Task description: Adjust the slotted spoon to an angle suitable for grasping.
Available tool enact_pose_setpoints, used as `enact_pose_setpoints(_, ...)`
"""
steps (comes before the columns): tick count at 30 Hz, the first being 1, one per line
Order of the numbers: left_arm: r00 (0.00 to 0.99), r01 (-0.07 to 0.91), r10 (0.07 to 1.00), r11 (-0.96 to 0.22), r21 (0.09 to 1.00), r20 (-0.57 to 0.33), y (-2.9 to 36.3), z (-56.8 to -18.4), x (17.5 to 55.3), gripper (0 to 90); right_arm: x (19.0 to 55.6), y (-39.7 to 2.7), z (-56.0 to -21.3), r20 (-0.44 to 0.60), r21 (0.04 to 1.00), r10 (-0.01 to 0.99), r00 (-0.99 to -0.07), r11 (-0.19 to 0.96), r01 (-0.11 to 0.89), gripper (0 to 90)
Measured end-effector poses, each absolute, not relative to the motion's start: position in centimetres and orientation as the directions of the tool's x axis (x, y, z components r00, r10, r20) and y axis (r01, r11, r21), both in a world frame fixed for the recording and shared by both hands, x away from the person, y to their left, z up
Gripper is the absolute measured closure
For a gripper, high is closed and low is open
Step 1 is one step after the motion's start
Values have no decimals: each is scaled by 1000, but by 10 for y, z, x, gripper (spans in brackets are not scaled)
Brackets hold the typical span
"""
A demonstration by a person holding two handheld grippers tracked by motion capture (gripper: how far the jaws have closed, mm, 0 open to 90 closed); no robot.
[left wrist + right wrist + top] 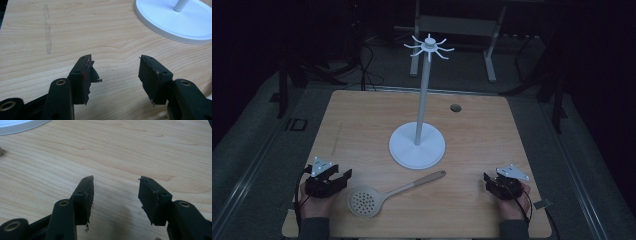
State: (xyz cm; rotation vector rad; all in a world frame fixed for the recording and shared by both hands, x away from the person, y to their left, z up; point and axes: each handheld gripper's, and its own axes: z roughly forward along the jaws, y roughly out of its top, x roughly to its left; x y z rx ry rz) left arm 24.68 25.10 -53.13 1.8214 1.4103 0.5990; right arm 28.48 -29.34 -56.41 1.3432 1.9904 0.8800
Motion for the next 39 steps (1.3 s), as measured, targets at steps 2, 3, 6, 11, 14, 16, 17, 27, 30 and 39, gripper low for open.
enact_pose_setpoints(2,287,607,955,-122,785,-74,251,-531,247,448,284,-293,-564,-98,781,940,-328,277,560,459)
enact_pose_setpoints(3,287,607,955,-122,786,-73,251,-531,247,448,284,-293,-564,-98,781,940,-328,277,560,458)
enact_pose_setpoints(6,287,607,955,-123,785,-72,250,-530,247,448,284,-293,-564,-98,782,940,-328,277,559,459)
enact_pose_setpoints(11,288,605,955,-125,787,-70,250,-528,247,450,284,-293,-564,-97,782,940,-328,276,558,460)
enact_pose_setpoints(14,290,604,955,-127,787,-68,249,-526,247,451,284,-293,-563,-93,783,942,-324,270,561,461)
enact_pose_setpoints(16,293,601,954,-131,788,-65,248,-524,247,452,283,-294,-563,-91,784,942,-323,267,560,463)
enact_pose_setpoints(17,297,601,953,-137,788,-61,247,-523,248,452,283,-294,-563,-91,784,942,-323,267,560,463)
enact_pose_setpoints(27,341,580,939,-170,797,-48,233,-509,253,454,281,-293,-561,-84,792,940,-330,264,550,494)
enact_pose_setpoints(30,365,576,931,-196,794,-35,226,-505,256,454,280,-291,-561,-84,792,938,-335,267,549,498)
enact_pose_setpoints(39,437,562,899,-261,785,-14,205,-492,270,475,281,-290,-561,-81,793,935,-345,270,546,493)
